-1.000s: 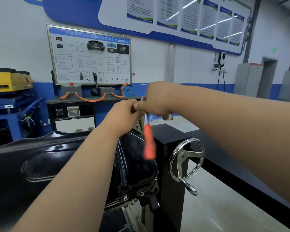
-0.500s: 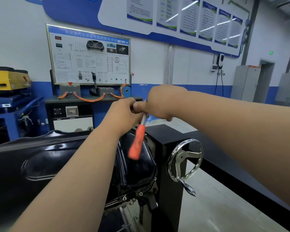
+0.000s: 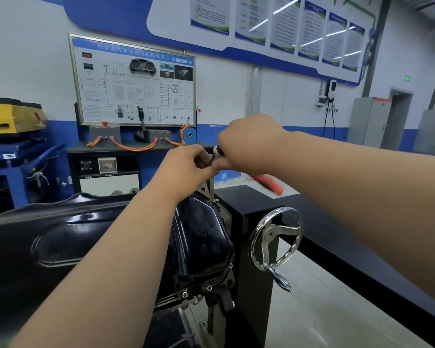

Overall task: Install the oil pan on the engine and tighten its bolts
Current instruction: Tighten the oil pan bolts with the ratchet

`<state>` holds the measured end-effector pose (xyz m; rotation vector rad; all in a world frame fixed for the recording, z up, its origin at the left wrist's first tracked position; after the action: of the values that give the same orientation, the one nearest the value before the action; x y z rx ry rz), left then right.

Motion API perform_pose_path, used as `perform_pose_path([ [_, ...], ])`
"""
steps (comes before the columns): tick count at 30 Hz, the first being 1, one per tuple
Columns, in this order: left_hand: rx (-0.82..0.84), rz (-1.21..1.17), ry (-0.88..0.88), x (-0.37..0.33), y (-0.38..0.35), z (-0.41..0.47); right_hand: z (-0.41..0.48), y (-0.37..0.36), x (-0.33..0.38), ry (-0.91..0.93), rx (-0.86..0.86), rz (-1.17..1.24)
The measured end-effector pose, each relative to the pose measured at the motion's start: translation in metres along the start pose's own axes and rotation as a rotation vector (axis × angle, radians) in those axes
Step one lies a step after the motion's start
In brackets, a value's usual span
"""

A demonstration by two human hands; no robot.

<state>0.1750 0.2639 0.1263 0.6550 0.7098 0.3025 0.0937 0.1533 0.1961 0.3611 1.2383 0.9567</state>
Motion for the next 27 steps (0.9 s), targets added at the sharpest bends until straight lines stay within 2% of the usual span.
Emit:
perform_pose_path([
  [3, -0.011, -0.014, 0.0, -0.002, 0.001, -0.001, 0.002, -0.011, 0.004, -0.127, 0.094, 0.315],
  [5, -0.003, 0.005, -0.008, -0.002, 0.002, -0.002, 0.004, -0.013, 0.008, -0.122, 0.147, 0.388],
  [8, 0.015, 0.013, 0.0, 0.0, 0.004, -0.001, 0.007, -0.008, 0.005, -0.08, 0.125, 0.327],
  [10, 0.023, 0.024, -0.003, 0.0, 0.003, 0.0, 0.008, -0.004, -0.002, -0.07, 0.015, 0.18],
  [12, 0.03, 0.014, -0.012, 0.0, 0.002, 0.001, 0.009, -0.003, -0.003, 0.027, -0.107, 0.012],
  [14, 0.011, 0.002, -0.005, 0.001, 0.003, 0.001, 0.008, -0.005, -0.003, 0.04, -0.141, 0.041],
  [18, -0.014, -0.009, -0.007, 0.004, 0.003, 0.002, 0.004, -0.014, -0.001, -0.2, -0.098, 0.396],
  [20, -0.01, -0.017, -0.015, 0.004, 0.002, 0.002, 0.005, -0.019, 0.006, -0.244, -0.052, 0.493],
  [24, -0.019, 0.017, -0.038, 0.005, 0.003, 0.002, 0.009, -0.01, 0.005, -0.222, 0.01, 0.482],
  [27, 0.016, 0.026, -0.058, 0.003, 0.002, 0.002, 0.012, -0.001, -0.002, -0.14, -0.006, 0.27],
])
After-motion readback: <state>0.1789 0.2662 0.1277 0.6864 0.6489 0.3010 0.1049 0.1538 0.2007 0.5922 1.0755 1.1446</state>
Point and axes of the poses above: each hand's wrist, its own z-axis towards the middle knuckle, its own y-axis out of the back of the hand, x = y × z, the point moved 2 cm from there along z, towards the middle knuckle, and after that the axes turned 8 degrees about x, right-handed, at the moved point
